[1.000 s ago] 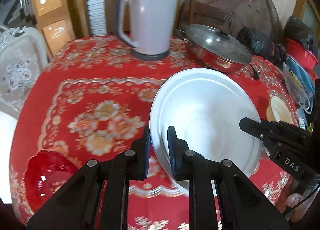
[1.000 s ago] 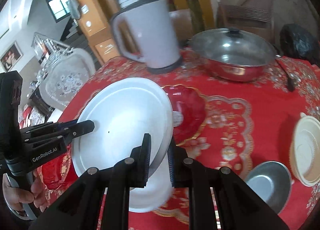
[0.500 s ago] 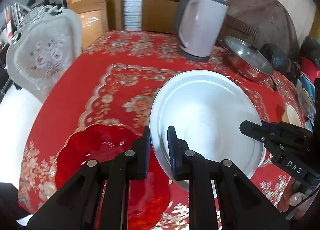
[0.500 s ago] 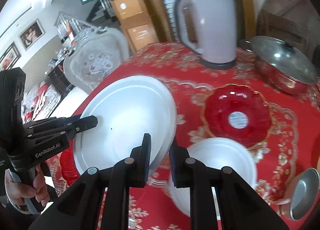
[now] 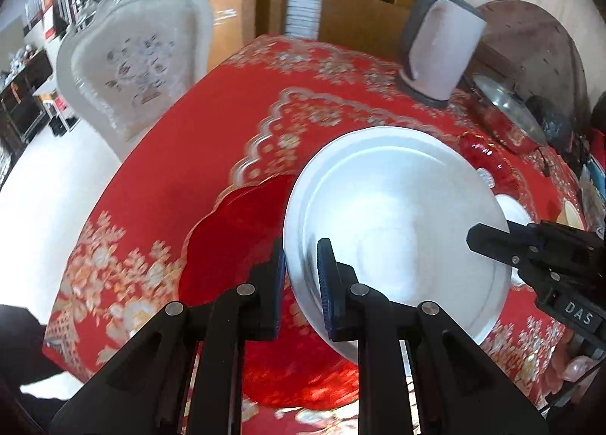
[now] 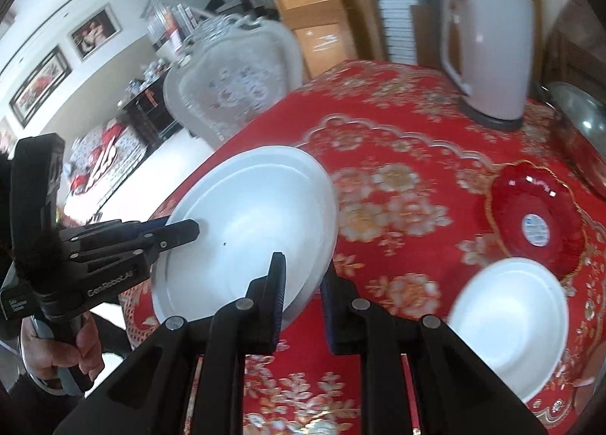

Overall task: Organize plates and bowls
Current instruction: 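Carry the white plate with both grippers onto the red plate and open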

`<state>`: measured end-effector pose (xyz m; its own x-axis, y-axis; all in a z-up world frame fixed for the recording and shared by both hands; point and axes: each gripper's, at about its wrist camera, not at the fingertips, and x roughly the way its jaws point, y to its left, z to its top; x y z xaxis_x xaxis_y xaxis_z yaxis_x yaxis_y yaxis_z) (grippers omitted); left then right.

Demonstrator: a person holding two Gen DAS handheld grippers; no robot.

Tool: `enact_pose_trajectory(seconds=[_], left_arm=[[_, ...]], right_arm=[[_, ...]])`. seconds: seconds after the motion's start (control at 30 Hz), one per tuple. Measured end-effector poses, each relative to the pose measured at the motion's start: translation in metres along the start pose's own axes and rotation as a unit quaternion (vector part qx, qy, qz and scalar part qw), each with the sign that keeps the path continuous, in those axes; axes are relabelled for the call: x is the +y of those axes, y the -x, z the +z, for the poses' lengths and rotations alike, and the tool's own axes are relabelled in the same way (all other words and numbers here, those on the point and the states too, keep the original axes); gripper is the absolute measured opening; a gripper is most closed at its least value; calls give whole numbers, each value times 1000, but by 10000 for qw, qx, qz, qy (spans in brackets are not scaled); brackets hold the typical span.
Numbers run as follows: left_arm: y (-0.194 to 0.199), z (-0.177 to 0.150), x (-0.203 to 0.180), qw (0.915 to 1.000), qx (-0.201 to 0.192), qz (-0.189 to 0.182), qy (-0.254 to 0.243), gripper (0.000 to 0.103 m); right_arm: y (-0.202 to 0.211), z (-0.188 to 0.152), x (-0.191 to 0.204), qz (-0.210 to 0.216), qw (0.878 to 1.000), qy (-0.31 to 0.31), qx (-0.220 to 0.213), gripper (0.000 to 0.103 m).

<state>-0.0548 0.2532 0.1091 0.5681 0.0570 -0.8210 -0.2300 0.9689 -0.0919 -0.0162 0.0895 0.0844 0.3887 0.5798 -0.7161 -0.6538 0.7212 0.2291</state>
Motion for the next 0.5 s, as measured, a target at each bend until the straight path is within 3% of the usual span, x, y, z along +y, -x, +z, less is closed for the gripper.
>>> enact_pose_trajectory(seconds=[0.5], left_arm=[[-30, -30, 42, 9983, 413, 144, 384, 16]], right_arm=[[-57, -17, 23, 119, 9978, 141, 641, 19]])
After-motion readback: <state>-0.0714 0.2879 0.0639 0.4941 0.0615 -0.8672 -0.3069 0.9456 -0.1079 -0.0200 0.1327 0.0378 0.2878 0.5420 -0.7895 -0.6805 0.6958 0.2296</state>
